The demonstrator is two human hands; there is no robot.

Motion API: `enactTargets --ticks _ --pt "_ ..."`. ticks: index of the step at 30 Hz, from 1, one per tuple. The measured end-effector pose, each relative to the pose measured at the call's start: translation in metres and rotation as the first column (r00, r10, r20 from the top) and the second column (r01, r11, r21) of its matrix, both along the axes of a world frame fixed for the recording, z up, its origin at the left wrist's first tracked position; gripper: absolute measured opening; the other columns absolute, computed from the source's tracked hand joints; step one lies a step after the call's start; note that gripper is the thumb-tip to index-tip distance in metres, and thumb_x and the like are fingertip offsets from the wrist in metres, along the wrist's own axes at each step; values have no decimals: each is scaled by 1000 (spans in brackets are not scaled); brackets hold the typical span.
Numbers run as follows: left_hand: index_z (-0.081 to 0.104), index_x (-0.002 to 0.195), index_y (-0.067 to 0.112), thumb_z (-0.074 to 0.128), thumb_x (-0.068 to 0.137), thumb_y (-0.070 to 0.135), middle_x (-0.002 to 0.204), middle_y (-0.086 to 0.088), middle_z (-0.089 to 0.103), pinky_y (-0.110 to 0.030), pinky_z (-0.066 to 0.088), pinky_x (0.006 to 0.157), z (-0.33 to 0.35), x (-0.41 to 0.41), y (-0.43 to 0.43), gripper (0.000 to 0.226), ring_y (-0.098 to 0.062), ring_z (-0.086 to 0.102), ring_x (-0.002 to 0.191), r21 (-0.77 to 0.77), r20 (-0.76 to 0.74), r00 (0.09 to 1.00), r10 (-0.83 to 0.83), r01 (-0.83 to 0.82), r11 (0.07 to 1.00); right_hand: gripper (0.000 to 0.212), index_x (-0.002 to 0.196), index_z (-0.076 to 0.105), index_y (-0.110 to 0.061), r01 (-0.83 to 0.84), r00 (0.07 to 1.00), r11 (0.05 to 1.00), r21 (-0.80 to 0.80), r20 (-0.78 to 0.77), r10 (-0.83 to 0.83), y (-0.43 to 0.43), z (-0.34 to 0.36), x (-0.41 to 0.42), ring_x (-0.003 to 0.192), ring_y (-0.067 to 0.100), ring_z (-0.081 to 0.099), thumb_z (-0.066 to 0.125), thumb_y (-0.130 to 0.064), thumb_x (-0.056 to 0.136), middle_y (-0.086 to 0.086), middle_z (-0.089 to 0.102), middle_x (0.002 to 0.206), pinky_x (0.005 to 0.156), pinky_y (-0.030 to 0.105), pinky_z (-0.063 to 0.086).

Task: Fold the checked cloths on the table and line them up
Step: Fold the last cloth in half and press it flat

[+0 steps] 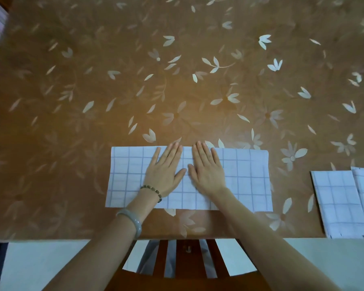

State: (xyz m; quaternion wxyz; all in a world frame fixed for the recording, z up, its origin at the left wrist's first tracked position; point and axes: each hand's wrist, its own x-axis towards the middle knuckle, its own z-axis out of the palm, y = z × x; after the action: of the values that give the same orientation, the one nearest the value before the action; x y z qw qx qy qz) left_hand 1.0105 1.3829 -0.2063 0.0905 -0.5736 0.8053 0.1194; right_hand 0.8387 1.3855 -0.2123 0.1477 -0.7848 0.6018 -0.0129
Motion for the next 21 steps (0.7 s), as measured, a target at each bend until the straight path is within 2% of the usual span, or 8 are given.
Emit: enactTargets --ticks 2,4,9,13,15,17,19,21 --pt "-6 149 17 0 93 59 156 3 -6 -41 -3 119 -3 15 -3 70 -12 -4 146 -11 3 998 67 -67 998 61 146 33 -5 24 1000 1000 -11 -13 -24 -2 -2 -20 143 25 27 31 -41 96 11 32 152 117 43 15" --pt "-13 147 19 -6 90 61 155 4 -11 -39 -8 118 -3 35 -5 71 -11 -11 143 -9 3 992 128 -128 992 62 146 32 -6 49 998 999 -10 -33 -49 -3 -1 -45 143 25 26 31 -42 96 10 31 153 117 42 13" --pt "-3 151 16 -5 91 62 159 -1 0 -39 -10 118 -1 97 -8 76 -13 -5 145 -51 86 966 243 -239 970 68 150 13 -8 104 983 994 18 -152 -101 -3 1 -109 146 18 2 10 -49 97 6 7 157 119 39 -2" --pt "-3 151 14 0 92 60 160 -2 2 -31 -24 111 2 126 -10 74 -14 -3 146 -47 125 950 287 -283 958 73 150 17 -5 171 963 985 3 -211 -166 -1 3 -141 147 20 7 2 -51 96 10 15 158 117 40 -5" --pt "1 151 12 2 94 56 160 -4 4 -31 -24 111 5 126 -9 72 -16 0 147 -70 138 946 293 -286 956 70 149 18 -4 228 953 974 -8 -203 -225 -1 6 -139 147 20 6 8 -47 95 11 15 158 116 43 -9" --pt "3 151 9 8 97 48 160 -8 5 -35 -21 114 9 113 -9 67 -18 -1 147 -105 112 943 312 -301 948 65 147 28 -5 259 948 964 -66 -175 -267 -3 13 -121 146 23 10 23 -37 91 15 22 156 115 46 -9" --pt "2 151 8 14 97 40 160 -9 1 -40 -12 117 14 82 -11 64 -19 -4 147 -137 52 961 272 -263 955 60 142 39 -9 183 972 972 -148 -122 -201 -5 20 -86 143 28 20 34 -29 86 18 33 151 114 50 -3" --pt "-5 149 10 8 95 40 157 -7 -7 -42 -9 116 18 39 -10 64 -19 -8 145 -138 -13 989 145 -146 980 59 142 39 -10 93 993 983 -157 -62 -104 -6 23 -38 142 31 26 36 -25 86 18 34 150 115 51 3"
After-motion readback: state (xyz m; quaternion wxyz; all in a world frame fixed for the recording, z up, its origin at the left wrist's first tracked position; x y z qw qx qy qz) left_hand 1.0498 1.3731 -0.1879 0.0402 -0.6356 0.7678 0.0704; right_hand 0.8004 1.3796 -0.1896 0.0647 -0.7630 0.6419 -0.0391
